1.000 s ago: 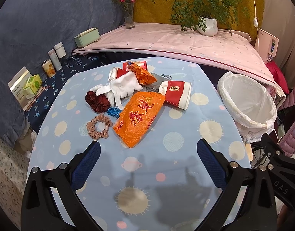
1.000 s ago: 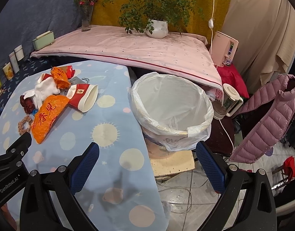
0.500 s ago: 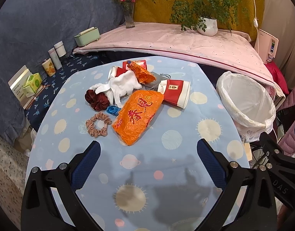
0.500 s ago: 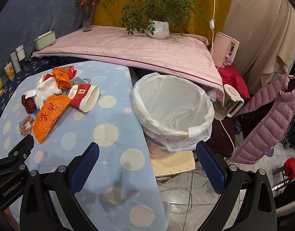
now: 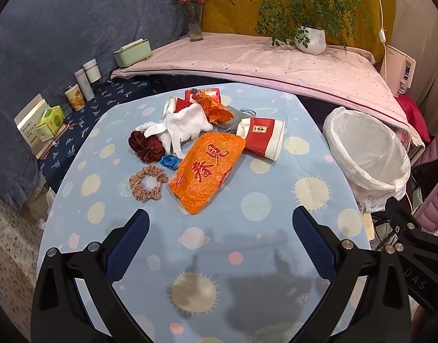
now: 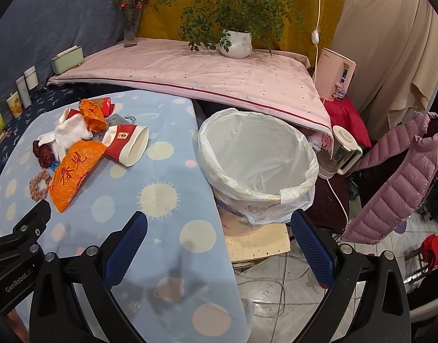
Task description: Collect trash
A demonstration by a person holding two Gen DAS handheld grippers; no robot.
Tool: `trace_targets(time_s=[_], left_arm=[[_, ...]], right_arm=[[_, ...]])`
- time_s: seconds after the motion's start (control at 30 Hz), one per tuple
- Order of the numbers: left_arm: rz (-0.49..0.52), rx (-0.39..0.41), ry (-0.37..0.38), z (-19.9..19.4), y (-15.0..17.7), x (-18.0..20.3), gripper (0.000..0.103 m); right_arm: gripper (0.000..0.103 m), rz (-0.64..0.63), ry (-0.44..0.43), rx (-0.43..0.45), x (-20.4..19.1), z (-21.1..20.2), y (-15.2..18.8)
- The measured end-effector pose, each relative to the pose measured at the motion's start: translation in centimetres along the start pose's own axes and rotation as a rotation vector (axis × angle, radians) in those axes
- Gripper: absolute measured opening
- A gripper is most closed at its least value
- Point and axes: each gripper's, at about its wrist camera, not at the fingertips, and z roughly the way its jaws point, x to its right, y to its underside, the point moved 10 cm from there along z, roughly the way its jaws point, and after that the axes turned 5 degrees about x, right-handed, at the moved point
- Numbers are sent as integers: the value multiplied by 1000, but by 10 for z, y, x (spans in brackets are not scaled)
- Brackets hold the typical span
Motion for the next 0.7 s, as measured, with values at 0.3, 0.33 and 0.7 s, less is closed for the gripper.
trace_targets(time_s=[0.3, 0.33, 0.7], left_arm=[[-3, -2, 2, 0, 2, -1, 96], [-3, -1, 1, 0, 2, -2, 96], [-4, 2, 2, -1, 2, -3, 96]], right_arm=[[96, -2, 0, 2, -2, 0, 0], [96, -2, 0, 2, -2, 0, 0], [96, -2, 1, 3, -1, 0, -1]])
